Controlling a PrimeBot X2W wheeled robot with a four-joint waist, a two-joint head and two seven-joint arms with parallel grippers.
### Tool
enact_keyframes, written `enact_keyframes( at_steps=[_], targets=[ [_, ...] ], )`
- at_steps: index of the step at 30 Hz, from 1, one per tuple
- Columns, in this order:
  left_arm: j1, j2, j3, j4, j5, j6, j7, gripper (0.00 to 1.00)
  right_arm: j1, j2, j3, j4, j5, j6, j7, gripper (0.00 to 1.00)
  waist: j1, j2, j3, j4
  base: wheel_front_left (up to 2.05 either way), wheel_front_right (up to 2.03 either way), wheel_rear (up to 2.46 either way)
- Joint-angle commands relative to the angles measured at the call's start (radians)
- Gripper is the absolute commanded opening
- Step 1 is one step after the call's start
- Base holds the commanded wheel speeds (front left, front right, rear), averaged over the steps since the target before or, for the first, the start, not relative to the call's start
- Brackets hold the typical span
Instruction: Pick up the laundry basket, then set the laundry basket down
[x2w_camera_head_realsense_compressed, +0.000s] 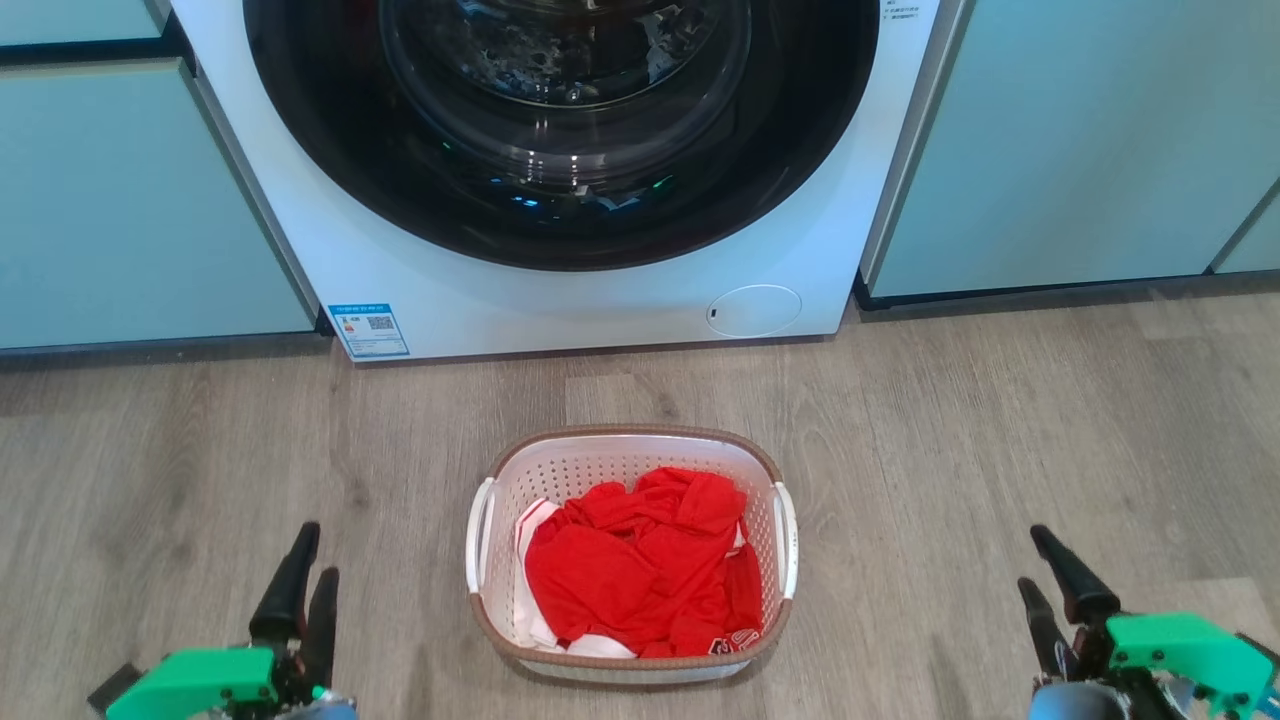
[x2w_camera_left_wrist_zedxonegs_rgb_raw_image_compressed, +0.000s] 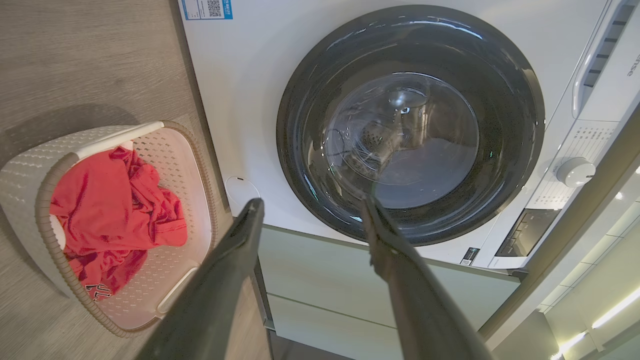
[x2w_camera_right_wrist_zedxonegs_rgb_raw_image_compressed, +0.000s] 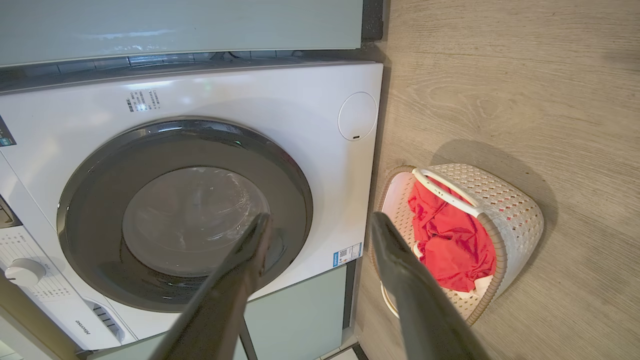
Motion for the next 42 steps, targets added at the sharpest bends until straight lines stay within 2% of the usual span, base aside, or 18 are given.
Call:
enact_keyframes(
  at_steps=[1, 10, 19, 34, 42],
  targets=[
    [-0.046, 0.007, -0.004, -0.039, 0.006, 0.000, -0.006, 1.00, -0.036, -0.005, 0.007, -0.034, -0.001, 0.000, -0.008, 1.00, 0.0000, 0.0000, 0.000, 0.000, 0.00, 0.00, 0.00],
    [-0.044, 0.009, -0.018, -0.066, 0.040, -0.001, -0.032, 1.00, -0.038, -0.006, 0.028, -0.050, -0.024, 0.001, -0.034, 1.00, 0.0000, 0.0000, 0.001, 0.000, 0.00, 0.00, 0.00],
    [-0.047, 0.010, -0.027, -0.099, 0.117, -0.001, -0.059, 1.00, -0.043, -0.007, 0.040, -0.067, -0.105, 0.001, -0.061, 1.00, 0.0000, 0.0000, 0.001, -0.001, 0.00, 0.00, 0.00],
    [-0.052, 0.012, -0.054, -0.174, 0.332, 0.039, -0.101, 1.00, -0.048, -0.009, 0.069, -0.139, -0.296, 0.002, -0.102, 1.00, 0.0000, 0.0000, 0.005, 0.000, 0.00, 0.00, 0.00],
    [-0.049, 0.013, -0.081, -0.206, 0.481, 0.061, -0.124, 1.00, -0.047, -0.010, 0.105, -0.169, -0.422, 0.002, -0.125, 1.00, 0.0000, 0.0000, 0.006, 0.000, 0.00, 0.00, 0.00]
  ],
)
